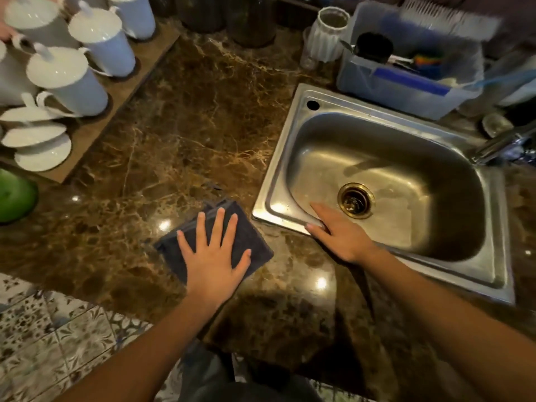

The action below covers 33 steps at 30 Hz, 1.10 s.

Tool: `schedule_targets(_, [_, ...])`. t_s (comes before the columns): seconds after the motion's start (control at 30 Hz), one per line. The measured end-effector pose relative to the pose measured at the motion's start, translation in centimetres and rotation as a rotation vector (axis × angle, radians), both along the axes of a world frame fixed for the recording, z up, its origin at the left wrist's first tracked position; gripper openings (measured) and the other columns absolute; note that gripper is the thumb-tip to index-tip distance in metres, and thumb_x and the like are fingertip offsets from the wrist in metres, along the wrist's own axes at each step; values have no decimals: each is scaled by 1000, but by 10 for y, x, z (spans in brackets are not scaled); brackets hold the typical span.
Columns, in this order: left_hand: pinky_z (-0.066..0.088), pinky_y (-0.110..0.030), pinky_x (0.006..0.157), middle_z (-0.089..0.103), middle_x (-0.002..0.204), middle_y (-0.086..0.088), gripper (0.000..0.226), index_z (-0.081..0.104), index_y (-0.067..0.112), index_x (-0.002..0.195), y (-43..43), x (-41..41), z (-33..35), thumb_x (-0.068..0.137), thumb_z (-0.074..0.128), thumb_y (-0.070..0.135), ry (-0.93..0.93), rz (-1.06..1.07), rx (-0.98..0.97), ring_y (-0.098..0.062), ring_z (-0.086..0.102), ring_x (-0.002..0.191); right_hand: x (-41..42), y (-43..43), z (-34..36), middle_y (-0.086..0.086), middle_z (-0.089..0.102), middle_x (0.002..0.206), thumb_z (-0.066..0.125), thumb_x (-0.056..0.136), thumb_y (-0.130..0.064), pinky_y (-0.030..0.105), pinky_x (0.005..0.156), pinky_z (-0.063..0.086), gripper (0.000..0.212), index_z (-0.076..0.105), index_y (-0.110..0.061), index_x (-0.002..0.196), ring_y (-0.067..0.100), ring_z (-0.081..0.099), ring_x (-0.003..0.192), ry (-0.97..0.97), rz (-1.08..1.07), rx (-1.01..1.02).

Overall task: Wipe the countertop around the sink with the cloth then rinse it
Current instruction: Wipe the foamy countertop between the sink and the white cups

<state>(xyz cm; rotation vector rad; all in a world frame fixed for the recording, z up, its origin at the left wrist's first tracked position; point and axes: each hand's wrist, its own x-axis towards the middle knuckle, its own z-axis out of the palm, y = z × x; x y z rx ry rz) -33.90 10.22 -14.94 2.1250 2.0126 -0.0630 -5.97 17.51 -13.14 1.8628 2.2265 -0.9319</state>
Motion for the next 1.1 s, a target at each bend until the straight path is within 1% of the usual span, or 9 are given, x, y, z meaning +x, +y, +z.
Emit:
schedule_targets(0.1, [11, -69, 108, 22, 160, -4, 72, 26, 22, 152, -18, 45, 0, 92, 20, 62, -19, -5, 4, -37, 18, 146, 20, -17, 4, -2, 41, 151, 27, 92, -68, 36, 102, 36, 66, 30, -35, 149, 20, 39, 136, -112, -40, 52])
schedule_targets(0.27, [15, -70, 108, 27, 158, -7, 73, 34, 19, 149, -59, 137, 8, 86, 36, 56, -100, -89, -1, -38, 21, 145, 13, -16, 5, 3, 57, 135, 19, 94, -67, 37, 87, 38, 60, 39, -36, 141, 26, 52, 122, -150, -54, 48])
schedule_targets(0.4, [20, -69, 108, 26, 159, -6, 72, 34, 20, 150, -76, 173, 8, 88, 40, 57, -121, -236, 15, -38, 17, 146, 17, -16, 3, 3, 60, 132, 17, 94, -66, 38, 87, 39, 58, 42, -37, 138, 27, 54, 120, -104, -62, 55])
schedule_targets(0.53, [20, -67, 109, 32, 157, -1, 70, 39, 25, 147, -72, 152, 3, 87, 45, 61, -172, -287, 74, -32, 20, 147, 15, -13, 3, 2, 59, 133, 15, 94, -66, 40, 91, 39, 57, 44, -40, 135, 27, 53, 121, -97, -108, 4])
schedule_targets(0.67, [13, -66, 112, 29, 158, 2, 70, 37, 29, 148, -68, 112, 3, 86, 45, 63, -143, -160, 71, -30, 20, 147, 13, -16, 4, 3, 46, 146, 22, 95, -66, 44, 101, 36, 61, 36, -34, 145, 26, 42, 133, -84, -139, 74])
schedule_targets(0.8, [3, -63, 113, 18, 161, 4, 73, 24, 32, 152, -61, 47, 2, 88, 35, 66, -60, 5, 28, -29, 12, 149, -11, -14, 3, 1, 18, 161, 19, 84, -74, 49, 115, 19, 77, 26, -36, 150, 24, 10, 148, -104, -1, 228])
schedule_targets(0.87, [3, -64, 112, 16, 162, 3, 72, 21, 33, 153, -57, 14, 5, 90, 28, 67, -40, 77, 7, -31, 12, 148, -34, -9, 3, -1, 10, 162, 18, 81, -76, 52, 117, 14, 79, 21, -38, 151, 24, 3, 149, -114, 34, 234])
schedule_targets(1.0, [11, -68, 110, 21, 161, 2, 74, 23, 33, 152, -44, -44, 4, 89, 19, 71, -4, 249, -19, -32, 16, 147, -84, 8, 6, -2, -6, 163, 36, 89, -70, 58, 116, 13, 73, 12, -41, 152, 28, -8, 149, -110, 86, 250])
schedule_targets(1.1, [7, -67, 111, 16, 162, 5, 76, 17, 36, 153, -31, -89, 3, 86, 17, 73, -26, 337, -26, -30, 9, 149, -118, 30, 8, -2, -14, 162, 35, 90, -69, 61, 113, 10, 74, 10, -41, 153, 31, -13, 147, -136, 119, 238])
